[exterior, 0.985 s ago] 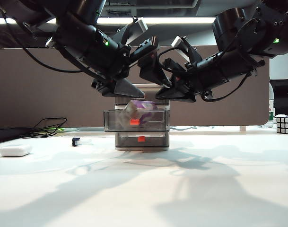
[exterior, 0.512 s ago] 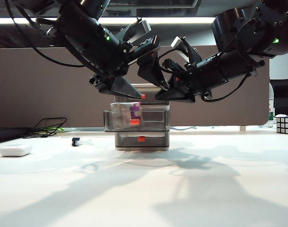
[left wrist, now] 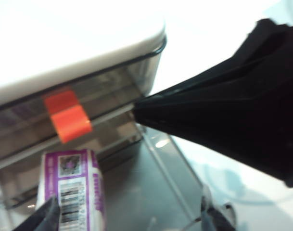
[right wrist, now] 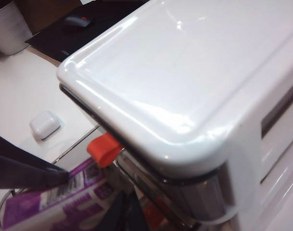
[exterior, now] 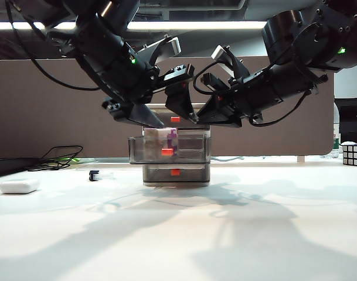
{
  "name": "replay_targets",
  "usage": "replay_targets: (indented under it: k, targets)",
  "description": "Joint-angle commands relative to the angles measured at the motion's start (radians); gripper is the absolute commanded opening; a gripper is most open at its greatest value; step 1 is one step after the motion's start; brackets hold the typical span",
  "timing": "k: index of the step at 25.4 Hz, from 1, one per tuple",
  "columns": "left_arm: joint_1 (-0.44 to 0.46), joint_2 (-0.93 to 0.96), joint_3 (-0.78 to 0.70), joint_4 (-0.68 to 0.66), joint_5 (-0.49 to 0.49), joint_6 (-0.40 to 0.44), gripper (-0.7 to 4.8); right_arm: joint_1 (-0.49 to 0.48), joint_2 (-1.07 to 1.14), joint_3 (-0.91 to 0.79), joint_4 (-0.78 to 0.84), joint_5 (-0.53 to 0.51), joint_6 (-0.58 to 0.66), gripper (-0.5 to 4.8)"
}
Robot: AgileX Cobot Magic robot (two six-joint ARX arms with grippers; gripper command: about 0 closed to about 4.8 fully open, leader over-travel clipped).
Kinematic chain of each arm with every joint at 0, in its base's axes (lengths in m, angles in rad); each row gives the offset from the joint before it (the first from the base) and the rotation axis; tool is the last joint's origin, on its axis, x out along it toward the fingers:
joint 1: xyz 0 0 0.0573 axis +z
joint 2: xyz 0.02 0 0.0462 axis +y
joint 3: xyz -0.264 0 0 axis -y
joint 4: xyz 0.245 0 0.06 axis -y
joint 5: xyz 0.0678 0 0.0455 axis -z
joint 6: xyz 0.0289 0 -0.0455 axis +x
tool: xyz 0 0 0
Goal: Open the second layer of the drawer on the table, pick up a pack of napkins on the table and put it in, and finally close the drawer.
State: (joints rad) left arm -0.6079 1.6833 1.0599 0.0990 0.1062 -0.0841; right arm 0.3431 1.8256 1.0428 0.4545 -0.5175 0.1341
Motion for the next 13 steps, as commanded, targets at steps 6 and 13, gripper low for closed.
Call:
replay_targets:
  k: [6, 13]
  targets:
    - [-0.015, 0.011, 0.006, 0.039, 0.213, -0.093, 3.72, -0.001, -0.005, 0.003, 0.013, -0.005, -0.004, -0.05]
    - [-0.014, 0.011, 0.011, 0.045, 0.296, -0.138, 3.72, -0.002, -0.005, 0.003, 0.013, -0.006, -0.003, -0.05]
